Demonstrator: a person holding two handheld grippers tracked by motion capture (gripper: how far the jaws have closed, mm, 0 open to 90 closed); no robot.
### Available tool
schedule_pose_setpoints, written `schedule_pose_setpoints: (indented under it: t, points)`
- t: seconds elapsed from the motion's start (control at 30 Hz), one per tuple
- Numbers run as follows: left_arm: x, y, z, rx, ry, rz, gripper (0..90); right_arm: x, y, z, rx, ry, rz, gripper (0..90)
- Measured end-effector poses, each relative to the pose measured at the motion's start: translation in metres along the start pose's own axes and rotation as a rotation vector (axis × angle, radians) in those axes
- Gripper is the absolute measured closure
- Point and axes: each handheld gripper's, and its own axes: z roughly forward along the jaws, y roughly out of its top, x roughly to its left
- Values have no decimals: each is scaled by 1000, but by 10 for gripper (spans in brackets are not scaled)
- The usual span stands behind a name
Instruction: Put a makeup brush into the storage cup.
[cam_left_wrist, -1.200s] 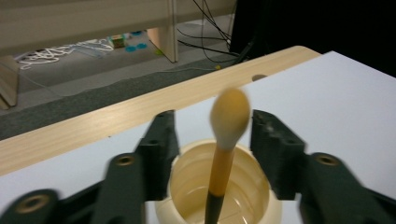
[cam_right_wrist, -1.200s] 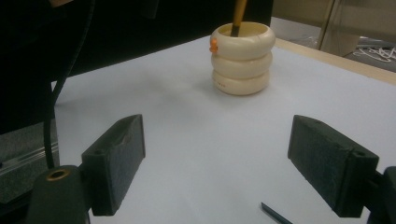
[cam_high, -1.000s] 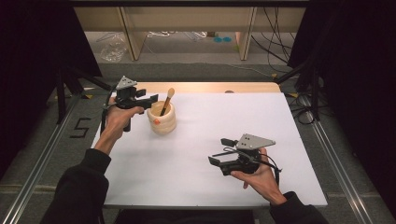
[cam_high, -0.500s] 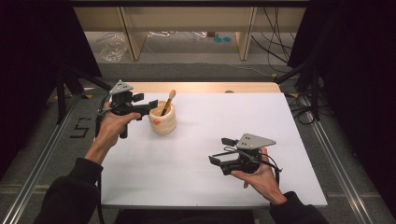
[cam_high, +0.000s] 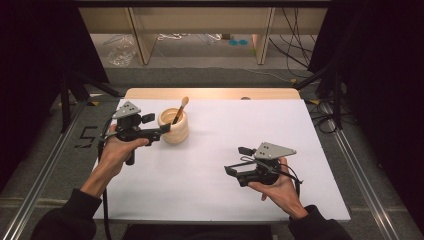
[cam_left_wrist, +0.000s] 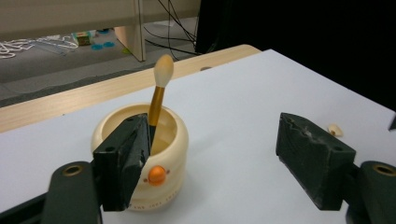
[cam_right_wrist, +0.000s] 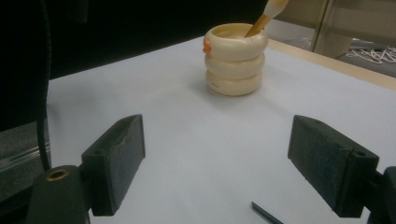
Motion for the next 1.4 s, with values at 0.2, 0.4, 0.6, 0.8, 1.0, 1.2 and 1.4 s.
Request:
schedule_pose_setpoints:
  t: [0.2, 0.4, 0.6, 0.8, 1.0, 1.2, 1.4]
  points:
    - [-12, -11, -8, -2, -22, 4, 259, 0, 0, 1, 6, 11, 4, 200]
    - [-24, -23, -11, 11, -22, 27, 249, -3, -1, 1, -3, -10, -12, 200]
    - [-31, -39, -11, 48, -28, 32, 248, -6, -1, -1, -3, -27, -15, 201]
    - [-30, -51, -15, 56, -20, 45, 247, -8, -1, -2, 15, -25, -3, 201]
    - [-37, -64, -20, 31, -8, 61, 247, -9, -2, -1, 7, -30, -14, 201]
    - [-39, -69, -29, -9, -1, 54, 240, -7, -2, -1, 17, -16, 4, 201]
    - [-41, -76, -34, -5, 0, 27, 233, -8, -3, -1, 18, -28, -6, 200]
